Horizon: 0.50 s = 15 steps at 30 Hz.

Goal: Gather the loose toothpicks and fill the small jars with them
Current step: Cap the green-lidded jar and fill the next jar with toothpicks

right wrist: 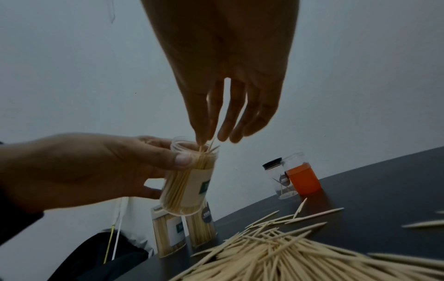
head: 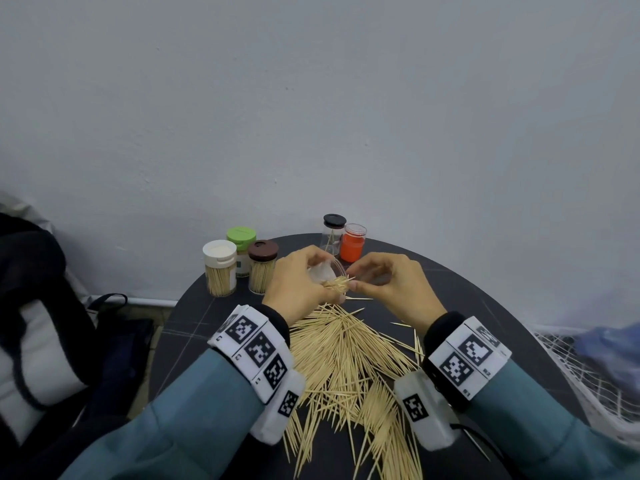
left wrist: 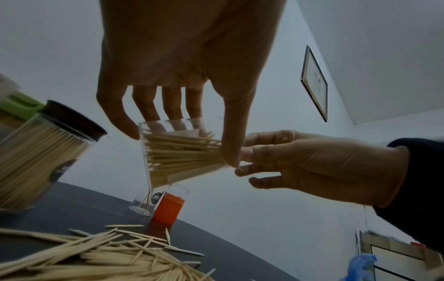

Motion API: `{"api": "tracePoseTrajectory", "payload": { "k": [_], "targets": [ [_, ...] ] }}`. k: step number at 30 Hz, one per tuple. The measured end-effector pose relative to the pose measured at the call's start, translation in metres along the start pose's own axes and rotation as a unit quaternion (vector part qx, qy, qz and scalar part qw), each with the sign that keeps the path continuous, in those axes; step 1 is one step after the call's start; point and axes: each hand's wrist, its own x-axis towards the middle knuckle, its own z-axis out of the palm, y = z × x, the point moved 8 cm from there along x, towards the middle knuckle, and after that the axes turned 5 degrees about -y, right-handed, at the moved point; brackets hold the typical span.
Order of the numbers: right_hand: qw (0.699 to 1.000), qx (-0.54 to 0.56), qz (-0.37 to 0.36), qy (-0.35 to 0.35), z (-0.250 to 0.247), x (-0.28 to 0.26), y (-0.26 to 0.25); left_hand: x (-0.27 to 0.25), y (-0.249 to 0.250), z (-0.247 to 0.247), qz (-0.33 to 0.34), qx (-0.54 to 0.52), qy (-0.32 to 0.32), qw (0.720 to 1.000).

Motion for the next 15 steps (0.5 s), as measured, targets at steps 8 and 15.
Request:
{"api": "tracePoseTrajectory", "payload": {
  "k": [8, 15],
  "targets": [
    [1.000, 0.016, -0.010, 0.005, 0.001, 0.002, -0.001, -0.002, 0.001, 0.007, -0.003, 0.002, -0.030, 1.000],
    [0.995, -0.011, -0.015, -0.096, 0.010, 0.007, -0.005, -0.007, 0.007, 0.018, 0.013, 0.025, -0.096, 0.995]
  ]
}}
